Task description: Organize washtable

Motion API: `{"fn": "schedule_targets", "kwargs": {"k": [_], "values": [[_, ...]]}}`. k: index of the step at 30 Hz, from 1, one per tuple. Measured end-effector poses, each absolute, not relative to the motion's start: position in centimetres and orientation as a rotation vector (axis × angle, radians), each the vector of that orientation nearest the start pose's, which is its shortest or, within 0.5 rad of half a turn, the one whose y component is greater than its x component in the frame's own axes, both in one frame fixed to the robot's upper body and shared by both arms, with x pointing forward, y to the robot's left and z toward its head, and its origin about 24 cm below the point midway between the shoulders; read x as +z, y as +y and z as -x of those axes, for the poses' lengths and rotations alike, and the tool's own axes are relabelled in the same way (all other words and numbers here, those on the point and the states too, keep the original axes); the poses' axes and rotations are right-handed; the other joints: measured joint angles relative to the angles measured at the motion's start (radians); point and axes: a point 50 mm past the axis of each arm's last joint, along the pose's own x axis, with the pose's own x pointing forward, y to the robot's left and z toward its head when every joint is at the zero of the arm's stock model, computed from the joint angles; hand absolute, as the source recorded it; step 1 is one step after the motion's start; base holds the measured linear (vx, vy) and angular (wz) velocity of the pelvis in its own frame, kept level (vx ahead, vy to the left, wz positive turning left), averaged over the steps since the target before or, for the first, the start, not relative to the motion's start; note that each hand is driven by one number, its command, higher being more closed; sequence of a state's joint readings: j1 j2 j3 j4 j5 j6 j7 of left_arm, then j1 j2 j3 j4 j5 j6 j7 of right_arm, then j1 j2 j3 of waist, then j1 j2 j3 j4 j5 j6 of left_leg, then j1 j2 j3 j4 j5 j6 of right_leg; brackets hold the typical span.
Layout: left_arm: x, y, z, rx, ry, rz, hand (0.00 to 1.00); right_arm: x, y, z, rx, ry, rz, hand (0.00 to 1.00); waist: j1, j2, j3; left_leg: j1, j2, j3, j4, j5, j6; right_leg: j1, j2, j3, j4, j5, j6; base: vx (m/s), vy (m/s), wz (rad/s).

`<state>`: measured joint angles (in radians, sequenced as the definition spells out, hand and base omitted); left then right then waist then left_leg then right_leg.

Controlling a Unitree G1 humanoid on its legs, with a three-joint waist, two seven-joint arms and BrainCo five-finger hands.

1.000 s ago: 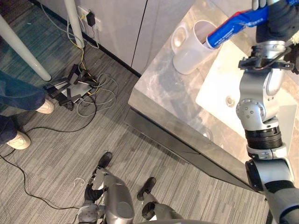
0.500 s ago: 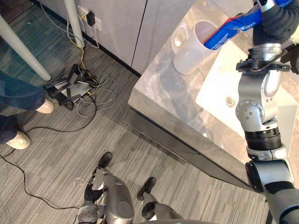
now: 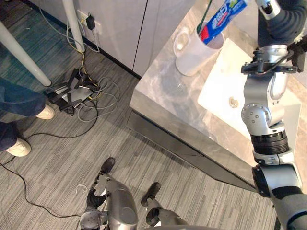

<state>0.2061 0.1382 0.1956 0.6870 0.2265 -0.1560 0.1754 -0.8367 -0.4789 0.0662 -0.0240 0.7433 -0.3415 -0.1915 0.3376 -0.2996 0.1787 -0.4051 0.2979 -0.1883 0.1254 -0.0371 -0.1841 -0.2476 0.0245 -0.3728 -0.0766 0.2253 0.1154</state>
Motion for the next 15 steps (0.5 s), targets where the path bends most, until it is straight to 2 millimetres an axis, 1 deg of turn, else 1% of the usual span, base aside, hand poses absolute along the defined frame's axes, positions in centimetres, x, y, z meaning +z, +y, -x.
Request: {"fn": "schedule_targets", "kwargs": {"k": [5, 8, 9, 10, 11, 12, 13, 14, 15], "values": [[-11.3, 24.6, -12.3, 0.329, 0.727, -0.355, 0.0, 32.3, -17.9, -29.7, 0.173, -1.062, -0.398, 0.0, -0.002, 0.008, -0.01, 0.005, 0.016, 0.001, -0.003, 0.0, 0.0, 0.0, 0.015, 0.021, -0.002, 0.011, -0.014, 0.0, 0.016, -0.04], [-11.5, 24.4, -12.0, 0.339, 0.744, -0.341, 0.0, 31.7, -18.9, -28.8, 0.144, -1.082, -0.408, 0.0, -0.008, 0.022, -0.032, 0.019, 0.014, 0.007, -0.006, 0.0, 0.0, 0.017, 0.015, 0.024, -0.016, 0.011, -0.014, 0.02, 0.033, -0.01], [-11.6, 24.3, -12.0, 0.343, 0.746, -0.334, 0.0, 31.2, -19.9, -28.3, 0.11, -1.089, -0.412, 0.0, -0.015, 0.031, -0.054, 0.022, 0.014, 0.01, -0.007, 0.0, 0.0, 0.017, 0.015, 0.028, -0.017, 0.011, -0.014, 0.02, 0.031, -0.04], [-11.6, 24.3, -12.0, 0.344, 0.746, -0.332, 0.0, 31.0, -20.3, -28.2, 0.093, -1.088, -0.413, 0.0, -0.02, 0.035, -0.061, 0.027, 0.014, 0.012, -0.008, 0.0, 0.0, 0.02, 0.015, 0.031, -0.017, 0.011, -0.014, 0.03, 0.054, -0.11], [-11.6, 24.3, -12.0, 0.359, 0.747, -0.32, 0.0, 29.9, -21.9, -27.5, 0.03, -1.086, -0.414, 0.0, -0.026, 0.039, -0.073, 0.051, 0.013, 0.025, -0.011, 0.0, 0.0, 0.035, 0.012, 0.048, -0.018, 0.011, -0.014, 0.03, 0.05, -0.13], [-11.6, 24.4, -12.0, 0.37, 0.748, -0.312, 0.0, 29.4, -22.6, -27.2, -0.002, -1.087, -0.414, 0.0, -0.028, 0.04, -0.075, 0.063, 0.013, 0.03, -0.014, 0.0, 0.0, 0.044, 0.011, 0.052, -0.018, 0.011, -0.014, 0.03, 0.051, -0.14], [-11.7, 24.4, -11.9, 0.381, 0.755, -0.304, 0.0, 28.5, -23.9, -26.6, -0.059, -1.088, -0.411, 0.0, -0.039, 0.045, -0.088, 0.076, 0.012, 0.037, -0.02, -0.001, 0.0, 0.052, 0.009, 0.057, -0.019, 0.011, -0.014, 0.02, 0.059, -0.06], [-11.9, 24.6, -11.5, 0.397, 0.772, -0.297, 0.0, 27.2, -25.8, -25.5, -0.145, -1.089, -0.407, 0.0, -0.057, 0.05, -0.116, 0.085, 0.008, 0.042, -0.025, -0.002, 0.001, 0.056, 0.008, 0.07, -0.019, 0.01, -0.014, 0.02, 0.064, -0.06], [-12.0, 24.6, -11.3, 0.406, 0.782, -0.292, 0.0, 26.4, -26.8, -24.8, -0.196, -1.084, -0.402, 0.0, -0.061, 0.052, -0.128, 0.094, 0.006, 0.05, -0.027, -0.003, 0.003, 0.06, 0.007, 0.077, -0.019, 0.01, -0.014, 0.03, 0.081, -0.08]]}}
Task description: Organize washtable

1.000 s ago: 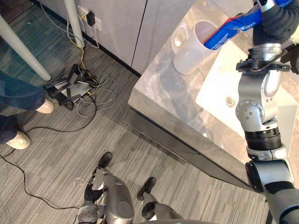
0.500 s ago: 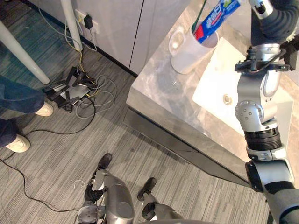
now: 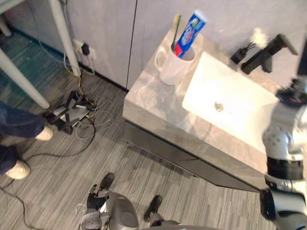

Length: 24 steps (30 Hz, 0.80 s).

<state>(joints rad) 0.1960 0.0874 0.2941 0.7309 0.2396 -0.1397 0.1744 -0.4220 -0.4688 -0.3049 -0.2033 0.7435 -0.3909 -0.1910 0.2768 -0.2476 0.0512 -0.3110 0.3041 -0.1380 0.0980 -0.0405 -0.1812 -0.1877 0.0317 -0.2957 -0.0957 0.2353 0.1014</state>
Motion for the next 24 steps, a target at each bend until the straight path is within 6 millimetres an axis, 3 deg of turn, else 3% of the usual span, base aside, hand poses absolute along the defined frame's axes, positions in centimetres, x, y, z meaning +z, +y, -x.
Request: {"fn": "schedule_targets", "kwargs": {"k": [2, 5, 6, 7, 8, 9, 12, 14, 15, 16, 18, 20, 22, 24], "values": [[-12.8, 24.9, -9.6, 0.452, 0.844, -0.268, 0.0, 22.9, -30.5, -22.0, -0.423, -1.055, -0.393, 0.0, -0.047, 0.019, -0.042, 0.049, -0.017, 0.02, -0.021, -0.002, 0.005, 0.032, -0.017, 0.013, -0.001, -0.014, 0.001, 0.02, 0.075, -0.06], [-13.4, 25.7, -7.6, 0.512, 0.916, -0.251, 0.0, 18.4, -33.3, -18.4, -0.71, -0.95, -0.32, 0.0, -0.104, 0.018, -0.087, 0.084, -0.072, 0.055, -0.029, -0.007, 0.014, 0.052, -0.071, 0.027, -0.001, -0.095, -0.009, 0.02, 0.055, -0.17], [-14.0, 26.3, -6.0, 0.56, 0.981, -0.228, 0.0, 9.6, -35.4, -15.3, -1.022, -0.457, -0.032, 0.0, -0.158, 0.054, -0.125, 0.126, -0.098, 0.088, -0.049, -0.013, 0.01, 0.06, -0.098, 0.05, 0.011, -0.169, -0.011, -0.04, -0.028, -0.38], [-14.2, 26.0, -5.8, 0.556, 0.995, -0.219, 0.0, 5.5, -36.1, -14.2, -1.115, -0.229, -0.028, 0.0, -0.159, 0.075, -0.132, 0.144, -0.104, 0.09, -0.062, -0.012, 0.009, 0.061, -0.103, 0.056, 0.015, -0.17, -0.01, -0.04, -0.034, -0.37], [-14.3, 25.9, -5.7, 0.556, 1.001, -0.215, 0.0, 4.3, -36.1, -13.8, -1.145, -0.158, -0.033, 0.0, -0.16, 0.075, -0.131, 0.145, -0.104, 0.089, -0.065, -0.011, 0.01, 0.06, -0.101, 0.057, 0.016, -0.17, -0.01, -0.01, -0.006, -0.12], [-14.3, 25.8, -5.6, 0.559, 1.004, -0.207, 0.0, 2.2, -35.9, -13.0, -1.186, -0.04, -0.037, 0.0, -0.162, 0.099, -0.14, 0.15, -0.108, 0.088, -0.065, -0.009, 0.006, 0.062, -0.106, 0.058, 0.021, -0.171, -0.007, 0.0, 0.0, 0.0], [-14.3, 25.8, -5.6, 0.573, 1.0, -0.19, 0.0, -3.5, -34.8, -9.9, -1.217, 0.277, 0.009, 0.0, -0.159, 0.107, -0.15, 0.168, -0.12, 0.089, -0.07, -0.009, 0.009, 0.075, -0.12, 0.055, 0.028, -0.18, 0.004, 0.04, 0.018, 0.07], [-14.5, 25.7, -5.4, 0.599, 1.008, -0.156, 0.0, -10.7, -31.6, -5.4, -1.175, 0.774, 0.028, 0.0, -0.16, 0.109, -0.145, 0.199, -0.139, 0.088, -0.089, -0.002, 0.019, 0.101, -0.14, 0.05, 0.031, -0.187, 0.013, 0.07, 0.045, 0.14], [-14.6, 25.6, -5.2, 0.599, 1.017, -0.153, 0.0, -12.1, -30.4, -4.1, -1.152, 0.891, 0.013, 0.0, -0.16, 0.108, -0.146, 0.206, -0.144, 0.087, -0.093, -0.002, 0.021, 0.105, -0.145, 0.05, 0.034, -0.187, 0.013, 0.07, 0.055, 0.11], [-14.8, 25.4, -5.0, 0.599, 1.033, -0.142, 0.0, -14.3, -27.9, -2.0, -1.125, 1.066, -0.064, 0.0, -0.164, 0.111, -0.145, 0.218, -0.155, 0.088, -0.097, -0.004, 0.027, 0.115, -0.156, 0.05, 0.039, -0.188, 0.014, 0.06, 0.052, 0.05], [-15.1, 25.1, -4.6, 0.599, 1.052, -0.13, 0.0, -16.3, -24.0, 1.2, -1.103, 1.259, -0.225, 0.0, -0.182, 0.119, -0.145, 0.223, -0.174, 0.09, -0.096, -0.012, 0.04, 0.126, -0.175, 0.051, 0.039, -0.19, 0.018, 0.04, 0.063, 0.03], [-15.2, 25.0, -4.5, 0.603, 1.058, -0.106, 0.0, -17.0, -21.7, 2.7, -1.092, 1.322, -0.341, 0.0, -0.189, 0.125, -0.145, 0.239, -0.186, 0.097, -0.1, -0.018, 0.05, 0.136, -0.187, 0.055, 0.04, -0.193, 0.022, 0.05, 0.061, -0.04], [-15.2, 24.9, -4.9, 0.619, 1.045, -0.07, 0.0, -17.3, -20.1, 3.8, -1.067, 1.371, -0.416, 0.0, -0.198, 0.13, -0.143, 0.26, -0.196, 0.096, -0.1, -0.023, 0.058, 0.159, -0.197, 0.053, 0.041, -0.202, 0.025, 0.06, 0.039, 0.02], [-15.3, 24.5, -5.2, 0.67, 1.027, 0.009, 0.0, -17.3, -19.9, 3.6, -1.04, 1.362, -0.426, 0.0, -0.208, 0.138, -0.144, 0.277, -0.203, 0.093, -0.105, -0.025, 0.062, 0.175, -0.205, 0.049, 0.043, -0.208, 0.02, 0.05, 0.035, 0.07]]}}
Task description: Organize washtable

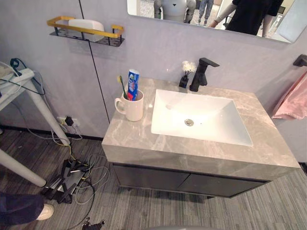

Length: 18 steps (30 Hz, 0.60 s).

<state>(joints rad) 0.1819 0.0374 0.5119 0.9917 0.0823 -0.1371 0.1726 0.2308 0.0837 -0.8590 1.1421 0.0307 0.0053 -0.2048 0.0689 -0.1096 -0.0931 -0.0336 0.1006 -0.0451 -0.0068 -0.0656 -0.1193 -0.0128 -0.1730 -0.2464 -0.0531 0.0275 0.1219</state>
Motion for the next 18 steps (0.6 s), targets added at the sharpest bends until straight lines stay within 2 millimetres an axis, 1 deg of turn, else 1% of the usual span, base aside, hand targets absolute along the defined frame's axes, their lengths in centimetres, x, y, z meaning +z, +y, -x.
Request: {"fn": "schedule_targets", "kwargs": {"k": [2, 3, 4, 6, 7, 8, 9, 10, 11, 12, 13, 14, 15, 16, 17, 18], "values": [[-15.4, 24.1, -5.5, 0.718, 1.008, 0.092, 0.0, -17.4, -19.8, 3.1, -1.015, 1.348, -0.434, 0.0, 0.0, 0.007, 0.0, 0.016, -0.004, -0.001, -0.016, 0.004, 0.006, 0.01, -0.003, -0.003, 0.0, -0.008, -0.007, 0.04, 0.023, 0.06], [-15.4, 24.1, -5.4, 0.771, 0.988, 0.193, 1.0, -17.5, -19.7, 2.4, -0.98, 1.334, -0.429, 0.0, 0.0, 0.012, 0.0, 0.023, -0.006, -0.003, -0.023, 0.006, 0.008, 0.014, -0.005, -0.006, 0.0, -0.011, -0.008, 0.04, 0.009, 0.05], [-15.5, 24.1, -5.2, 0.801, 0.983, 0.231, 1.0, -17.5, -19.6, 2.0, -0.962, 1.326, -0.429, 0.0, 0.0, 0.015, 0.001, 0.025, -0.006, -0.004, -0.025, 0.006, 0.009, 0.016, -0.005, -0.007, 0.0, -0.012, -0.009, 0.04, 0.007, 0.05], [-15.6, 24.4, -4.9, 0.907, 0.946, 0.4, 1.0, -17.5, -19.6, 0.7, -0.871, 1.309, -0.37, 0.0, 0.0, 0.026, 0.007, 0.044, -0.008, -0.008, -0.028, 0.007, 0.01, 0.029, -0.006, -0.013, 0.0, -0.016, -0.011, 0.04, 0.003, 0.06], [-15.6, 24.5, -5.0, 0.925, 0.933, 0.425, 1.0, -17.5, -19.8, 0.4, -0.843, 1.309, -0.341, 0.0, -0.001, 0.028, 0.008, 0.045, -0.009, -0.009, -0.029, 0.007, 0.01, 0.03, -0.007, -0.014, 0.001, -0.017, -0.01, 0.05, 0.004, 0.07], [-15.4, 25.0, -5.4, 0.955, 0.898, 0.458, 1.0, -17.5, -20.0, -0.2, -0.782, 1.306, -0.281, 0.0, 0.0, 0.032, 0.009, 0.045, -0.009, -0.011, -0.029, 0.007, 0.01, 0.032, -0.007, -0.017, 0.001, -0.017, -0.01, 0.04, 0.003, 0.05], [-15.1, 25.4, -5.7, 0.965, 0.873, 0.466, 1.0, -17.4, -20.1, -0.7, -0.755, 1.3, -0.257, 0.0, 0.0, 0.034, 0.01, 0.045, -0.009, -0.012, -0.028, 0.007, 0.01, 0.033, -0.007, -0.019, 0.001, -0.017, -0.009, 0.01, -0.003, 0.07], [-14.0, 26.5, -7.2, 0.978, 0.77, 0.477, 1.0, -17.3, -20.3, -1.6, -0.686, 1.28, -0.19, 0.0, 0.001, 0.04, 0.014, 0.045, -0.009, -0.015, -0.028, 0.007, 0.01, 0.035, -0.007, -0.022, 0.001, -0.019, -0.009, -0.01, -0.008, 0.07], [-13.4, 27.0, -8.1, 0.978, 0.718, 0.471, 1.0, -17.3, -20.4, -2.0, -0.667, 1.269, -0.171, 0.0, 0.002, 0.042, 0.016, 0.045, -0.009, -0.018, -0.028, 0.007, 0.01, 0.037, -0.007, -0.025, 0.001, -0.02, -0.007, -0.01, -0.01, 0.1], [-11.8, 27.9, -9.6, 0.984, 0.615, 0.455, 1.0, -17.2, -20.4, -2.4, -0.641, 1.255, -0.149, 0.0, 0.002, 0.045, 0.018, 0.045, -0.009, -0.021, -0.027, 0.007, 0.01, 0.039, -0.007, -0.028, 0.003, -0.026, -0.005, -0.01, -0.015, 0.12], [-9.1, 29.3, -11.7, 0.984, 0.454, 0.42, 1.0, -17.2, -20.4, -2.7, -0.602, 1.251, -0.116, 0.0, 0.003, 0.047, 0.019, 0.045, -0.007, -0.026, -0.026, 0.006, 0.01, 0.039, -0.007, -0.032, 0.015, -0.036, -0.004, -0.01, -0.02, 0.14], [-5.8, 30.4, -13.5, 0.988, 0.272, 0.383, 1.0, -17.1, -20.5, -3.0, -0.565, 1.246, -0.081, 0.0, 0.003, 0.051, 0.019, 0.045, -0.004, -0.03, -0.026, 0.006, 0.01, 0.04, -0.005, -0.035, 0.02, -0.04, -0.007, -0.01, -0.02, 0.09], [-4.2, 30.8, -14.2, 0.989, 0.191, 0.369, 1.0, -17.1, -20.5, -3.2, -0.545, 1.244, -0.064, 0.0, 0.003, 0.052, 0.019, 0.045, -0.004, -0.031, -0.025, 0.006, 0.01, 0.04, -0.005, -0.036, 0.021, -0.041, -0.004, 0.0, -0.016, 0.07], [-0.6, 31.3, -15.3, 0.992, 0.018, 0.326, 1.0, -17.1, -20.3, -3.5, -0.502, 1.238, -0.03, 0.0, 0.002, 0.055, 0.021, 0.04, -0.005, -0.031, -0.017, 0.005, 0.011, 0.039, -0.007, -0.034, 0.031, -0.046, 0.008, 0.0, -0.008, 0.07], [2.4, 31.3, -16.2, 0.981, -0.114, 0.271, 1.0, -17.0, -20.3, -3.6, -0.474, 1.237, -0.001, 0.0, 0.004, 0.057, 0.022, 0.045, -0.006, -0.033, -0.009, 0.004, 0.012, 0.043, -0.01, -0.037, 0.04, -0.05, 0.012, 0.02, -0.006, 0.09], [3.7, 31.3, -16.5, 0.978, -0.168, 0.246, 1.0, -17.0, -20.4, -3.7, -0.461, 1.236, 0.012, 0.0, 0.006, 0.059, 0.021, 0.045, -0.006, -0.034, -0.006, 0.004, 0.012, 0.046, -0.01, -0.039, 0.041, -0.05, 0.012, 0.02, -0.003, 0.13]]}}
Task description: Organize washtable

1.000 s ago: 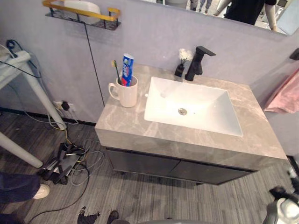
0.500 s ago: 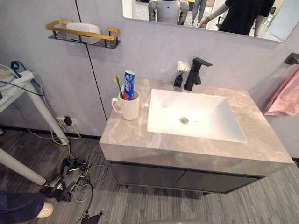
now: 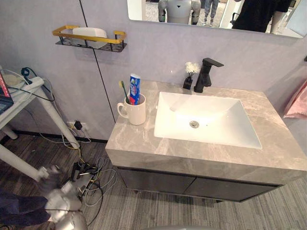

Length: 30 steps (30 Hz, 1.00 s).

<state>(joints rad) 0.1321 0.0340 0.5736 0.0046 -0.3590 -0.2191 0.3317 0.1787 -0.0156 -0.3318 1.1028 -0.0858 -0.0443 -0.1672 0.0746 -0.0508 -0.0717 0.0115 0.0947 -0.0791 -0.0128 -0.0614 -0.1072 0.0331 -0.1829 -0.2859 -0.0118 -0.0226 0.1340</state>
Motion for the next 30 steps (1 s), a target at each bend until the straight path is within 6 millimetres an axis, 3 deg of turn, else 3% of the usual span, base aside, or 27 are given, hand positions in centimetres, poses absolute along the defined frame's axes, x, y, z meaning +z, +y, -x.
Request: {"fn": "schedule_targets", "kwargs": {"k": [2, 5, 7, 10, 16, 18, 21, 23, 26, 30], "values": [[7.6, 30.6, -17.2, 0.951, -0.335, 0.164, 1.0, -17.0, -20.4, -3.9, -0.42, 1.227, 0.039, 0.0, 0.001, 0.007, 0.004, -0.003, -0.003, -0.002, 0.024, -0.002, 0.001, 0.015, -0.004, -0.014, 0.004, -0.001, 0.0, 0.0, -0.004, 0.15], [11.1, 29.0, -18.1, 0.883, -0.485, 0.129, 1.0, -16.9, -20.6, -3.9, -0.397, 1.218, 0.053, 0.0, 0.014, 0.015, 0.005, -0.007, -0.003, -0.003, 0.032, -0.005, 0.006, 0.017, -0.006, -0.018, 0.016, -0.008, 0.001, -0.05, -0.001, 0.11], [14.0, 26.6, -19.0, 0.759, -0.624, 0.13, 1.0, -16.8, -20.8, -3.6, -0.396, 1.213, 0.054, 0.0, 0.024, 0.022, 0.004, -0.019, -0.004, -0.005, 0.042, -0.011, 0.01, 0.016, -0.009, -0.026, 0.026, -0.015, -0.002, -0.09, 0.004, 0.1], [15.7, 24.2, -19.3, 0.597, -0.712, 0.14, 1.0, -16.8, -20.9, -3.5, -0.393, 1.212, 0.053, 0.0, 0.022, 0.027, 0.002, -0.024, -0.005, -0.004, 0.048, -0.012, 0.012, 0.015, -0.011, -0.029, 0.029, -0.016, -0.003, -0.06, 0.003, 0.01], [15.0, 19.2, -21.3, 0.198, -0.652, 0.371, 1.0, -16.8, -20.9, -3.2, -0.384, 1.225, 0.057, 0.0, 0.018, 0.026, 0.001, -0.025, -0.004, 0.004, 0.048, -0.011, 0.011, 0.009, -0.01, -0.02, 0.028, -0.009, 0.004, -0.01, 0.002, -0.03], [13.7, 17.7, -22.3, 0.091, -0.564, 0.427, 1.0, -16.9, -20.9, -3.0, -0.364, 1.232, 0.071, 0.0, 0.018, 0.026, -0.007, -0.03, -0.004, 0.007, 0.049, -0.008, 0.008, 0.001, -0.01, -0.016, 0.027, -0.004, 0.006, 0.03, 0.007, -0.07], [10.2, 15.0, -24.4, -0.079, -0.341, 0.445, 1.0, -16.8, -20.9, -3.2, -0.323, 1.236, 0.101, 0.0, 0.014, 0.02, -0.015, -0.025, -0.003, 0.013, 0.047, -0.007, 0.007, -0.002, -0.007, -0.013, 0.012, 0.004, 0.003, 0.04, 0.003, -0.07], [7.7, 13.4, -26.1, -0.185, -0.162, 0.391, 1.0, -16.7, -20.8, -4.0, -0.253, 1.222, 0.143, 0.0, -0.007, 0.021, -0.014, -0.033, 0.002, 0.025, 0.046, -0.007, 0.006, -0.005, 0.0, -0.006, -0.013, 0.022, -0.002, 0.0, -0.004, -0.16], [6.6, 13.2, -27.7, -0.195, -0.089, 0.347, 1.0, -16.6, -20.7, -4.9, -0.211, 1.199, 0.174, 0.0, -0.023, 0.022, -0.01, -0.036, 0.01, 0.055, 0.032, -0.002, 0.001, -0.022, 0.012, 0.023, -0.047, 0.047, -0.008, -0.02, -0.007, -0.33], [6.8, 13.3, -30.3, -0.154, -0.072, 0.199, 1.0, -16.5, -20.4, -5.3, -0.167, 1.189, 0.192, 0.0, -0.06, 0.016, 0.025, -0.044, 0.014, 0.058, 0.02, 0.003, -0.002, -0.027, 0.02, 0.026, -0.075, 0.063, -0.009, -0.01, -0.013, -0.07]]}}
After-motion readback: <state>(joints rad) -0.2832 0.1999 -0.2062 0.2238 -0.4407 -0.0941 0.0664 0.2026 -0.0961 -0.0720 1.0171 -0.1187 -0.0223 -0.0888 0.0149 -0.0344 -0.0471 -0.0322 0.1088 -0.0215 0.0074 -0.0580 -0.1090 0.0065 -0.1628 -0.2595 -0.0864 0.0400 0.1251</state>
